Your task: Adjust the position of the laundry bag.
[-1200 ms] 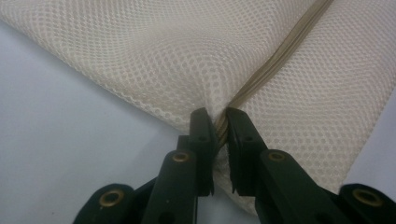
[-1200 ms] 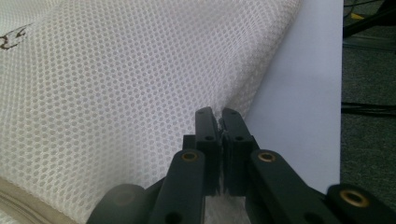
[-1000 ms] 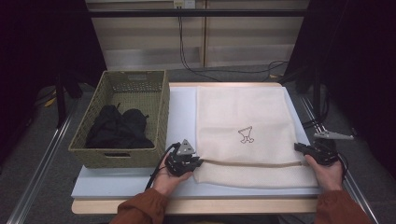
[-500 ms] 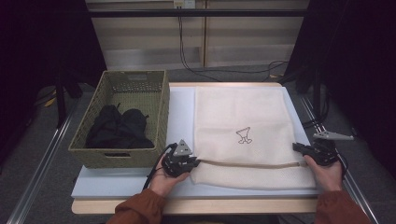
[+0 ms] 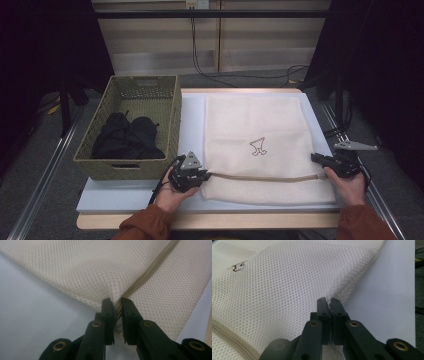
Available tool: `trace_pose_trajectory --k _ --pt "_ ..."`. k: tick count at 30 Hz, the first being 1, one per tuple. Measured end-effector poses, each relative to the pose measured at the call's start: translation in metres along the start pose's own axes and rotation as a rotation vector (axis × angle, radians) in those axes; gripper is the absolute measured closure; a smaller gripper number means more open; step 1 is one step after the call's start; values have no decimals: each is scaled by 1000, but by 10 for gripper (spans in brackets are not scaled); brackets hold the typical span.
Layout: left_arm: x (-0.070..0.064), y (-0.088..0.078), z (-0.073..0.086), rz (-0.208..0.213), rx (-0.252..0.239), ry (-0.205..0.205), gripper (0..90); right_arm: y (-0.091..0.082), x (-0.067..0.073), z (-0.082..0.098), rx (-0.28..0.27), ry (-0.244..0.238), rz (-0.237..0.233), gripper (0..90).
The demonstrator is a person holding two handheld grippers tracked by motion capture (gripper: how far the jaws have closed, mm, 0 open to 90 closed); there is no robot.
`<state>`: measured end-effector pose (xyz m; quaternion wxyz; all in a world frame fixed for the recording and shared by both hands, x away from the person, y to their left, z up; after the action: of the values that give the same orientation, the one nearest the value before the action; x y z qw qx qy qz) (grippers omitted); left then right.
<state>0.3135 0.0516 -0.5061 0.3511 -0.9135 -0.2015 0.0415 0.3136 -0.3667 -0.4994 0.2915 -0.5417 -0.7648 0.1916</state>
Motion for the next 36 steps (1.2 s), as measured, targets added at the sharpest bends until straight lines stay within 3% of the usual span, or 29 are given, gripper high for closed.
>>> trace_pose_trajectory --k 5,6,7,11,19,20,22,26,29,36 --pt "0 -3 -1 -7 -22 -12 813 -1 3 -1 -7 -3 -13 877" --pt "1 -6 1 -8 -4 10 813 -1 3 -1 -6 -1 -15 877" --pt "1 -6 1 -8 -6 -1 813 -1 4 -1 -7 -2 -17 877" --pt "1 -10 4 -7 10 15 813 -2 9 -2 -10 -8 -23 877" --pt "2 -20 11 -21 25 9 812 -1 19 -2 -3 -24 -45 878" --pt "1 -20 11 -19 4 -15 812 0 19 -2 -7 -34 -47 878" --pt "1 -23 13 -22 24 8 812 0 23 -2 -4 -34 -53 877" --pt "3 -29 15 -28 16 -4 811 0 27 -3 -3 -39 -61 877" --pt "4 -37 19 -35 38 10 811 0 31 -2 -4 -36 -79 878" --pt "12 -48 25 -62 -3 -20 810 3 42 -2 2 -57 -94 878"
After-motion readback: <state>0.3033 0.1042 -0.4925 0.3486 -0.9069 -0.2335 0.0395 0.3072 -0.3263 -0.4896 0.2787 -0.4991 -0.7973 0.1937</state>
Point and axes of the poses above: each handheld gripper's, and its own axes: y roughly forward along the jaws, z roughly out of its underside, x roughly to its left, the point moved 6 cm from there along y, roughly forward along the jaws, and after that the axes turned 9 degrees about y, right-handed, at the moved point
